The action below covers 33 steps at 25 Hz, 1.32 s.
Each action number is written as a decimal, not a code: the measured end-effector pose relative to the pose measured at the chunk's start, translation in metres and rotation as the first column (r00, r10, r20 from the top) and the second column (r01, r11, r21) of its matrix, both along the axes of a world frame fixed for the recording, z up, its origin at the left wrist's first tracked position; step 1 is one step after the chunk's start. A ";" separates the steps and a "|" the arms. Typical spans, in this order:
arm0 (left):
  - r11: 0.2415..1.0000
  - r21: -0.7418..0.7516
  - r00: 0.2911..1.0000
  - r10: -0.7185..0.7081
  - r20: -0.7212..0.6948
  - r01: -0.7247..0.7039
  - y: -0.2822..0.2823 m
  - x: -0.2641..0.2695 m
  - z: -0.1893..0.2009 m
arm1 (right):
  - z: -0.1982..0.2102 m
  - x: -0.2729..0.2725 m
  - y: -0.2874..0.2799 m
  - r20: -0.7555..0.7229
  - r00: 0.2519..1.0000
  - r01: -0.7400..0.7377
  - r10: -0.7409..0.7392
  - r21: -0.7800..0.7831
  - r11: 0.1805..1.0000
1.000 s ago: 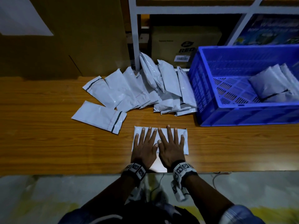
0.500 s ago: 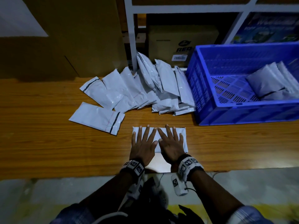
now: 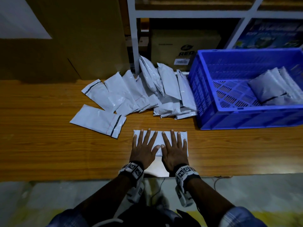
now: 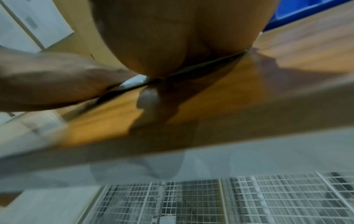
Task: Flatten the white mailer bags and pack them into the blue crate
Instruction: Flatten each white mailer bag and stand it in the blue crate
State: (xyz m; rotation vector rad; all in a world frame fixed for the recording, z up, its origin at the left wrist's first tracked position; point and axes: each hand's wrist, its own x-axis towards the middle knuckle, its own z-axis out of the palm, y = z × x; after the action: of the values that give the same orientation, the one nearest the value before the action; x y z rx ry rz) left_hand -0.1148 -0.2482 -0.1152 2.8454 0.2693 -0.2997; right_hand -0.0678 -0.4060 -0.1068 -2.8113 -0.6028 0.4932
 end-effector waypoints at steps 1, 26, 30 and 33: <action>1.000 0.014 0.999 -0.010 0.032 0.010 0.000 0.000 0.001 | 0.000 0.001 0.000 -0.006 1.000 -0.005 0.005 -0.015 1.000; 1.000 0.015 0.998 -0.009 0.063 0.008 -0.003 -0.003 -0.003 | 0.000 0.005 0.012 -0.087 0.995 -0.050 0.051 0.017 0.999; 1.000 0.007 1.000 -0.008 -0.014 0.008 -0.001 -0.003 -0.010 | 0.004 0.017 0.008 -0.196 0.975 -0.106 0.107 0.017 0.994; 1.000 -0.027 0.999 0.016 -0.030 -0.017 -0.001 0.001 -0.008 | 0.017 0.023 -0.002 -0.182 0.982 -0.019 0.054 0.188 0.982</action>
State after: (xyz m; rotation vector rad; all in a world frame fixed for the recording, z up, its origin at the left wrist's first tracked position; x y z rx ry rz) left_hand -0.1134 -0.2490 -0.1236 2.8128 0.2921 -0.3404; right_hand -0.0444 -0.4083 -0.0900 -2.5471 -0.6267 0.6620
